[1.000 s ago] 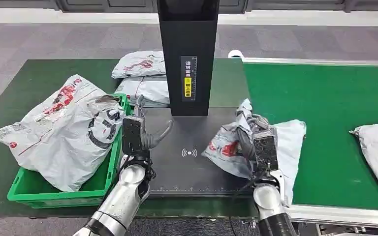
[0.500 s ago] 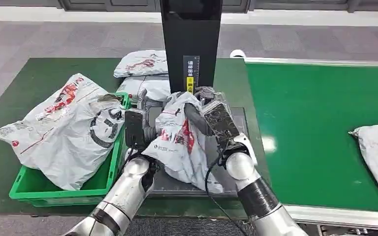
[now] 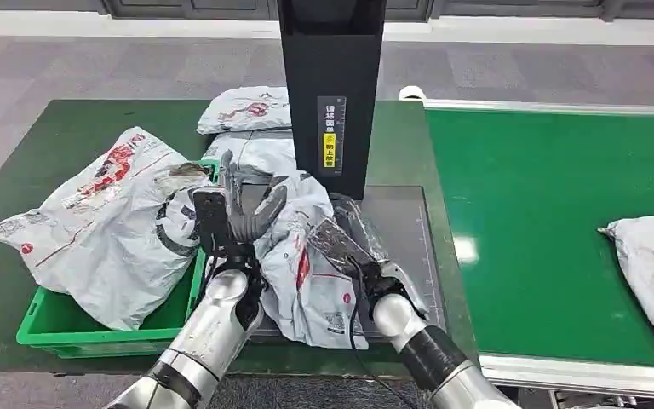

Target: Moved the parcel from conveyor to table for the left to box.

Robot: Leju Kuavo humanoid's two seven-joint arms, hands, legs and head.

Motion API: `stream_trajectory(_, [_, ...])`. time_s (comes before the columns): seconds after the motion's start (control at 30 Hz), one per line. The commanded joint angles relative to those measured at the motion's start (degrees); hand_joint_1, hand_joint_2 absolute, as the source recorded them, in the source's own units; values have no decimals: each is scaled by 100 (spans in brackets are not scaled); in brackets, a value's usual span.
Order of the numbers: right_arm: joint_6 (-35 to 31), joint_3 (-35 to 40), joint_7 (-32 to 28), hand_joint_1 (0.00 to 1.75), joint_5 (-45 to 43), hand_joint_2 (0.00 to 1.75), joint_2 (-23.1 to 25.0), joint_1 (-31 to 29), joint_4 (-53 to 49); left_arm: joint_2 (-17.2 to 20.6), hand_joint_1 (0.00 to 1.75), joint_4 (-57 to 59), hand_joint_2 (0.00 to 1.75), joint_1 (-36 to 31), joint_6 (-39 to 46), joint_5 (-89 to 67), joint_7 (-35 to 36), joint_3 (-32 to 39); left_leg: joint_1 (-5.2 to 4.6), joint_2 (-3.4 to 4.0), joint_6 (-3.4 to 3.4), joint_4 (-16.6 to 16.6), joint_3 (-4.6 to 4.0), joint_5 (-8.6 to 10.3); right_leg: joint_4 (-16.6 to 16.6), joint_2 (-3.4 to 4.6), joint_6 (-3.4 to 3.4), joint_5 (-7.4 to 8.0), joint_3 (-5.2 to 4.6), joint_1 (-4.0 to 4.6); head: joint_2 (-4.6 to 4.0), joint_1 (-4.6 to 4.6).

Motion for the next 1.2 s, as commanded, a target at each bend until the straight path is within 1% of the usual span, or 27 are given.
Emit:
stream_trajectory(0.03, [-36,-398,-150,0,-81,0,-320,422,-459,245,0,-283,175,125,39,64,-17,3,-4,12,6,-6,5,2,-5,-13,0,1,3,-1,0,0])
stream_trajectory(0.07, [-93,-526,-333,0,-89,0,-324,543,-688,263,0,-372,175,177,-24,93,-35,35,-6,13,9,-10,6,4,-7,-23,0,1,6,-2,0,0])
stream_trajectory(0.13, [-94,-544,-331,0,-88,0,-344,538,-714,285,0,-379,175,185,-28,93,-35,44,-5,7,5,-5,2,3,-3,-15,0,0,0,-2,0,0])
stream_trajectory(0.2, [-94,-544,-331,0,-88,0,-344,538,-714,285,0,-379,175,185,-28,93,-35,44,-8,16,11,-13,6,8,-9,-28,-1,3,5,-3,0,0])
stream_trajectory(0.23, [-92,-632,-437,0,-182,0,-317,608,-850,277,0,-416,175,202,-78,107,-21,47,-3,10,5,-3,1,2,-2,-11,0,1,-1,-1,0,0])
stream_trajectory(0.27, [-165,-782,-833,0,-351,0,-285,697,-1041,309,0,-427,175,214,-337,114,56,-25,-5,15,8,-6,2,5,-5,-17,0,3,0,-1,0,0])
stream_trajectory(0.3, [-146,-902,-936,0,-463,0,-282,753,-1204,317,0,-398,175,218,-442,69,88,-69,-6,8,6,-4,2,4,-1,-17,0,-1,0,-3,0,0])
stream_trajectory(0.33, [-158,-1126,-1313,0,-784,0,-259,858,-1466,385,0,-286,175,184,-587,-244,208,-306,-6,11,9,-8,3,6,-6,-25,0,1,2,-2,0,0])
stream_trajectory(0.4, [18,-1428,-1683,0,-1342,0,-233,951,-1760,491,0,-48,175,103,-885,-712,383,-657,-8,2,9,-7,-1,8,-3,-32,0,-2,0,-4,0,0])
stream_trajectory(0.43, [67,-1610,-1895,0,-1646,0,-213,961,-1867,629,0,185,175,6,-1151,-1198,633,-1007,-7,-3,7,-4,-2,6,1,-27,0,-3,-2,-5,0,0])
stream_trajectory(0.5, [187,-1835,-1916,0,-1931,0,-255,869,-1938,736,0,659,175,-95,-1419,-1964,661,-1232,-9,-4,8,-6,1,8,-2,-32,0,-2,2,-5,0,0])
stream_trajectory(0.53, [234,-1922,-1934,0,-2024,0,-251,836,-1941,811,0,883,175,-151,-1763,-2315,769,-1440,-10,-2,10,-10,5,10,-6,-38,0,-1,6,-6,0,0])
stream_trajectory(0.57, [322,-2069,-1985,0,-2202,0,-248,812,-1944,1017,0,1138,175,-178,-2146,-3132,801,-2050,-13,3,13,-16,9,13,-11,-42,1,2,9,-7,0,2])
stream_trajectory(0.6, [338,-2168,-2018,0,-2261,0,-246,802,-1950,1077,0,1369,175,-158,-2433,-3463,831,-2250,-15,0,9,-10,8,10,-3,-29,0,0,7,-10,0,0])
stream_trajectory(0.63, [368,-2257,-2041,0,-2315,0,-234,791,-1949,1122,0,1576,175,-131,-2494,-3783,813,-2411,-17,6,12,-18,11,14,-12,-39,0,4,11,-11,0,0])
stream_trajectory(0.67, [468,-2369,-2044,0,-2377,0,-207,768,-1949,1155,0,1914,175,-106,-2749,-4188,842,-2602,-21,13,9,-15,15,9,-8,-20,0,2,10,-16,0,0])
stream_trajectory(0.77, [482,-2384,-2044,0,-2374,0,-207,758,-1952,1171,0,1973,175,-49,-2717,-4231,775,-2591,-18,15,6,-11,18,5,-7,-10,0,0,12,-13,0,0])
stream_trajectory(0.8, [482,-2376,-2044,0,-2375,0,-190,766,-1948,1162,0,1971,175,-73,-2714,-4229,781,-2580,-21,21,10,-21,23,10,-15,-21,-1,4,16,-15,0,-2])
stream_trajectory(0.87, [526,-2412,-2080,0,-2436,0,-182,771,-1936,1234,0,2165,175,-127,-3282,-4589,937,-2908,-16,23,9,-15,18,8,-12,-19,-2,4,13,-10,0,0])
stream_trajectory(0.9, [570,-2461,-2140,0,-2530,0,-169,796,-1967,1272,9,2274,175,-118,-3495,-4708,945,-3007,-20,13,10,-12,23,8,-7,-19,1,2,21,-14,0,0])
stream_trajectory(0.93, [591,-2513,-2184,0,-2603,0,-166,875,-2061,1289,38,2364,175,-93,-3440,-4755,863,-2985,-19,21,13,-23,29,14,-18,-22,1,8,27,-12,0,0])
stream_trajectory(0.97, [592,-2530,-2212,0,-2619,0,-168,924,-2129,1277,173,2372,175,-94,-3361,-4745,848,-2940,-20,13,11,-16,32,9,-8,-18,3,2,33,-14,0,0])
stream_trajectory(1.03, [583,-2576,-2256,0,-2639,0,-191,1109,-2370,1191,175,2324,175,-165,-3149,-4749,820,-2857,-22,14,15,-28,38,16,-19,-32,6,6,43,-15,0,0])
stream_trajectory(1.1, [509,-2621,-2206,0,-2561,0,-214,1376,-2627,1052,175,2091,175,-259,-2399,-4642,788,-2462,-19,-23,24,-16,56,9,-10,-56,13,-11,76,-15,0,0])
stream_trajectory(1.13, [509,-2653,-2207,0,-2558,0,-205,1454,-2694,1031,175,1953,175,-302,-2459,-4688,871,-2395,-17,-31,28,-22,48,18,-19,-76,11,-7,76,-14,0,0])
stream_trajectory(1.17, [508,-2660,-2207,0,-2551,0,-200,1469,-2701,1030,175,1883,175,-302,-2518,-4718,918,-2356,-16,-44,26,-11,67,9,-9,-74,15,-19,94,-15,0,2])
stream_trajectory(1.2, [508,-2660,-2207,0,-2551,0,-200,1469,-2701,1030,175,1883,175,-302,-2518,-4718,918,-2356,-17,-29,28,-17,58,16,-14,-70,14,-9,83,-17,0,0])
